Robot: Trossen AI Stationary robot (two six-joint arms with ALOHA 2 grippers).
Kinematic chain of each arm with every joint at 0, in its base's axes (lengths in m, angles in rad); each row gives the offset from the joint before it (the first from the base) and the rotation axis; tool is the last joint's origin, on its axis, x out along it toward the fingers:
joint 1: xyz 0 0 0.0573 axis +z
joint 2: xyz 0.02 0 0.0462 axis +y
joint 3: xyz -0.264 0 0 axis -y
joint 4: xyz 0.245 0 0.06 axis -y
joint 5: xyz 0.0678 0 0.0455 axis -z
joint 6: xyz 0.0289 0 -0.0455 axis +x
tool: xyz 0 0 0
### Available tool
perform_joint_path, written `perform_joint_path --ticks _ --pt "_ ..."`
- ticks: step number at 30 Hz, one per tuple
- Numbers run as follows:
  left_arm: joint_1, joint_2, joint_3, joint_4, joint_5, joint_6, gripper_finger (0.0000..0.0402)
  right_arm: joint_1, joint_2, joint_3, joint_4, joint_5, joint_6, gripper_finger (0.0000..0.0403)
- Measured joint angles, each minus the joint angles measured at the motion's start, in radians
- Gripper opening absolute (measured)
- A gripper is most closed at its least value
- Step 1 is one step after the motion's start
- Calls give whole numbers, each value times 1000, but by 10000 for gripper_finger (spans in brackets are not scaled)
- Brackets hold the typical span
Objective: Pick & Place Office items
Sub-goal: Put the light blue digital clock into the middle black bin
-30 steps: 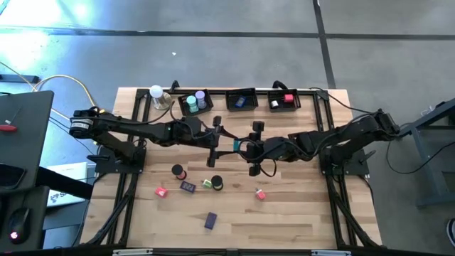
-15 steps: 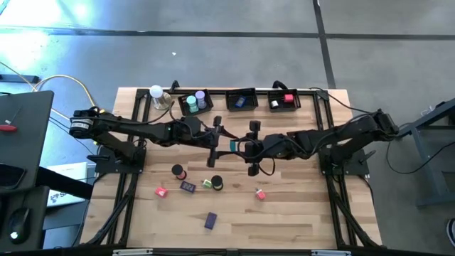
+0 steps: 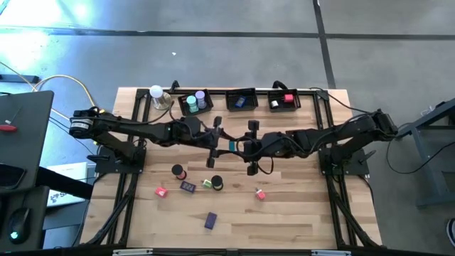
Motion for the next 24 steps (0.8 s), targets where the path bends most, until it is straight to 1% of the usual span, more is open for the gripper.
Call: perform_joint_path --ticks 2,7,11,14,17,20,22,24 --pt "-1 0 0 -2 -13 2 155 0 0 0 -3 -9 15 148" --pt "-8 0 0 -8 -13 -21 155 0 -1 0 -3 -9 49 167" --pt "-16 1 0 -16 -14 -31 151 1 -1 0 -9 -3 35 190" --pt "-19 1 0 -19 -17 -28 151 8 -2 0 -11 22 11 201" --pt "-19 1 0 -28 -48 -28 151 41 -20 0 -29 136 -2 206" --pt "-19 0 1 -61 -105 -49 151 94 -39 0 -70 316 -10 207" --pt "-13 1 0 -87 -110 -49 151 135 -47 0 -92 440 19 207" --pt "-1 1 0 -87 -95 -57 151 163 -50 1 -140 527 67 207"
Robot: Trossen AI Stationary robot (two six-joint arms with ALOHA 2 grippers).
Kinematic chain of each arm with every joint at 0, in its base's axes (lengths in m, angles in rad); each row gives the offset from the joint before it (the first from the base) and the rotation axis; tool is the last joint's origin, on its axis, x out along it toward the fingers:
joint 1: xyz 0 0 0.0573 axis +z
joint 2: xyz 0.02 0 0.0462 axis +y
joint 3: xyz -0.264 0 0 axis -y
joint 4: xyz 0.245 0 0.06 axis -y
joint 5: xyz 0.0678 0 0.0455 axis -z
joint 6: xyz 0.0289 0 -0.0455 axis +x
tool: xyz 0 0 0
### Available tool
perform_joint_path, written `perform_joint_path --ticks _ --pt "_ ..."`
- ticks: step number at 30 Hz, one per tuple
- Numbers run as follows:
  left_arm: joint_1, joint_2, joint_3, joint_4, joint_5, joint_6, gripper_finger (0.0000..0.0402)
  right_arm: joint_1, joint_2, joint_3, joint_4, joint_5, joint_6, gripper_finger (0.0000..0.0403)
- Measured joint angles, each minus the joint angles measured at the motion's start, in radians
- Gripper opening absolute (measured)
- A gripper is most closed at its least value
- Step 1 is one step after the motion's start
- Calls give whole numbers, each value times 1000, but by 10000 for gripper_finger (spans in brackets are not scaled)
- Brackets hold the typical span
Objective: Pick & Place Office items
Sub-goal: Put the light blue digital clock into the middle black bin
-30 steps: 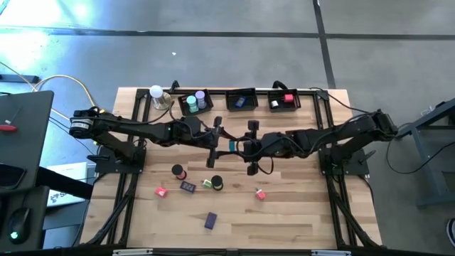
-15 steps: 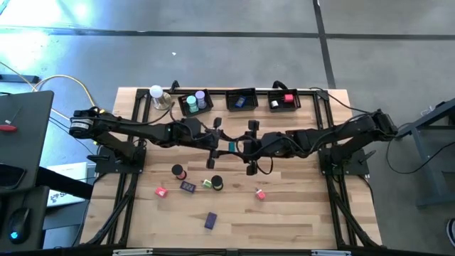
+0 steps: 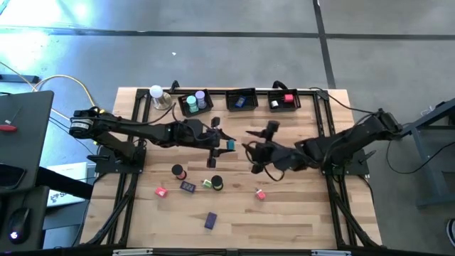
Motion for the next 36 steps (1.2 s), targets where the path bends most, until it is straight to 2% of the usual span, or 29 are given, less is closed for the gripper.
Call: perform_joint_path --ticks 2,5,8,10,14,20,30,36 --pt "22 0 1 -2 27 -22 151 29 3 0 -55 60 51 208" --pt "83 0 46 -102 105 -61 151 57 4 -1 -135 106 144 207" --pt "154 5 103 -170 189 -91 151 64 3 -2 -220 97 259 205" --pt "193 19 140 -195 208 -95 151 63 3 -2 -277 98 326 205" --pt "259 80 263 -323 208 -88 151 54 3 -2 -337 105 416 205" --pt "351 253 473 -555 191 -49 151 52 3 -2 -339 104 441 205" --pt "472 553 801 -691 187 -46 151 52 3 -2 -349 100 451 204" --pt "536 688 919 -747 185 -88 151 52 4 -2 -380 100 470 204"
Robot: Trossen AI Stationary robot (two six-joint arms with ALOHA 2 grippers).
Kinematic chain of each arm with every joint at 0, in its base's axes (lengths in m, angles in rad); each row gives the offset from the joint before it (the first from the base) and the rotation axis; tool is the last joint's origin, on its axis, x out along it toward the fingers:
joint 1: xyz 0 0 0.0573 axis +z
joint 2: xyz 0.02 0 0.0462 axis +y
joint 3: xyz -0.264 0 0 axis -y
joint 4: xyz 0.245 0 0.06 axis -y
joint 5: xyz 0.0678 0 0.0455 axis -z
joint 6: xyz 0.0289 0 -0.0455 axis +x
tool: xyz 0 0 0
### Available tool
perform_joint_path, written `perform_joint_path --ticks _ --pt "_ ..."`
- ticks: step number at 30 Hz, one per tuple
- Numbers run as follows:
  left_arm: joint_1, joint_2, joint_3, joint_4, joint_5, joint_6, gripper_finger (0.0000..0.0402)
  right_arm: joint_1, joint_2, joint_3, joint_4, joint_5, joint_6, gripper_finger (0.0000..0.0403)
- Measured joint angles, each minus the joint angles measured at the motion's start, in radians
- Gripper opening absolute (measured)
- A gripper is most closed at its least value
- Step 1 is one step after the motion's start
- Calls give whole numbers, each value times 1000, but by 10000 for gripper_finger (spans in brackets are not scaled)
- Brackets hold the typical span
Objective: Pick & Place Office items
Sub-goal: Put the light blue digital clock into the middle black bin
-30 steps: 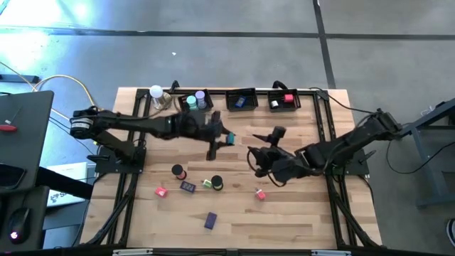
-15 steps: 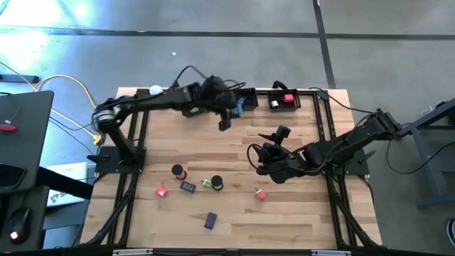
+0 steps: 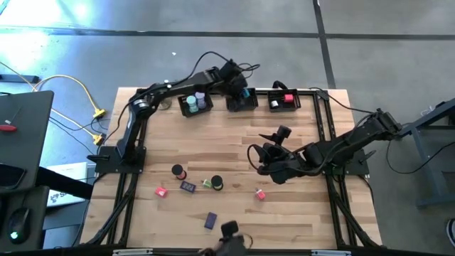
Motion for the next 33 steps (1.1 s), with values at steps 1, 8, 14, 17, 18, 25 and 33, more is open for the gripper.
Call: perform_joint_path --ticks 1,8,14,17,18,25,33 --pt "10 14 9 -7 -1 -11 151 0 0 0 -10 0 9 204" --pt "59 64 14 -36 1 -43 151 0 0 -3 -77 4 78 204" --pt "66 89 13 -54 5 -48 151 0 1 -30 -72 3 80 204" --pt "60 101 13 -57 4 -43 151 0 1 -40 -71 3 86 204" --pt "59 108 14 -45 -1 -42 151 0 1 -42 -70 4 90 204" --pt "59 122 13 -60 22 -94 168 0 1 -44 -72 2 109 204" --pt "60 123 13 -54 31 -108 211 0 1 -44 -72 0 109 204"
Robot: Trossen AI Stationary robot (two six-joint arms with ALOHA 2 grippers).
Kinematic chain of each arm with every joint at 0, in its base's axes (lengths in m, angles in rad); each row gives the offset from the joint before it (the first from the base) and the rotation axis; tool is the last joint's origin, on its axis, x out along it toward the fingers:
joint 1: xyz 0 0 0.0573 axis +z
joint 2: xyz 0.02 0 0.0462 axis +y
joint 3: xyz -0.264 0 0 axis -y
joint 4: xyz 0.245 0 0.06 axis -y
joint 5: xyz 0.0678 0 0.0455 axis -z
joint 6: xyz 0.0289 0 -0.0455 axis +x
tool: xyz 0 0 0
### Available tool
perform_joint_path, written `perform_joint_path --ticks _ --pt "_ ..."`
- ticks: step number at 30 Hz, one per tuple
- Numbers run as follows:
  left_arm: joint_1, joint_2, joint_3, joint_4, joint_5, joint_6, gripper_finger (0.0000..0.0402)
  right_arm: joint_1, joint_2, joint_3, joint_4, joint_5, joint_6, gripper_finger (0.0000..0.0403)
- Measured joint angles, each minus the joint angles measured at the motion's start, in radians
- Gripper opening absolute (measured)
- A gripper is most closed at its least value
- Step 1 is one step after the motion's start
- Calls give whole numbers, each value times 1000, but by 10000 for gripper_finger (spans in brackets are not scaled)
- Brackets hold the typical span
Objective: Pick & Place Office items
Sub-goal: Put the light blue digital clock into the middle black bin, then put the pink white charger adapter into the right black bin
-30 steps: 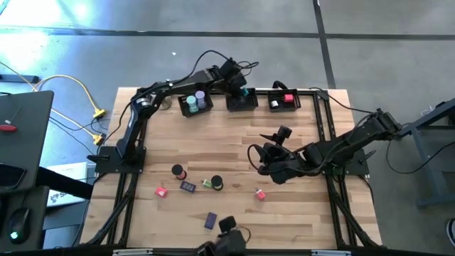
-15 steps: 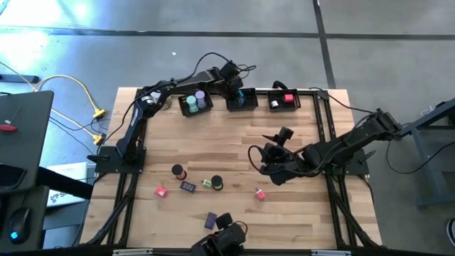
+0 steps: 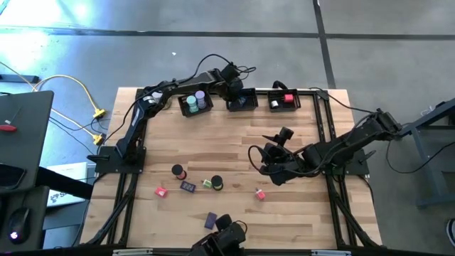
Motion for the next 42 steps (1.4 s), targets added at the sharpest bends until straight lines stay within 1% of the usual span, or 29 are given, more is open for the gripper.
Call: perform_joint_path --ticks 8,13,16,19,23,29,32,36,40,42 --pt "-3 -18 0 10 -1 22 214 0 0 0 0 0 0 204" --pt "-30 -123 0 -23 -3 64 215 0 0 0 -2 0 0 204" --pt "-64 -196 0 -97 1 107 215 0 0 0 -6 1 0 204" --pt "-106 -266 0 -210 1 133 215 0 0 0 -9 1 0 204" --pt "-157 -334 0 -426 0 135 216 0 0 0 -25 0 2 204" --pt "-204 -406 0 -808 1 123 216 0 0 0 -31 0 3 204" --pt "-223 -415 0 -926 1 96 216 0 0 0 -31 0 3 204" --pt "-253 -417 -3 -970 1 46 216 0 0 0 -31 0 3 204" --pt "-288 -417 -3 -966 -1 47 216 0 0 0 -30 0 3 204" --pt "-306 -417 -3 -959 -19 44 216 0 0 0 -30 -4 13 204"
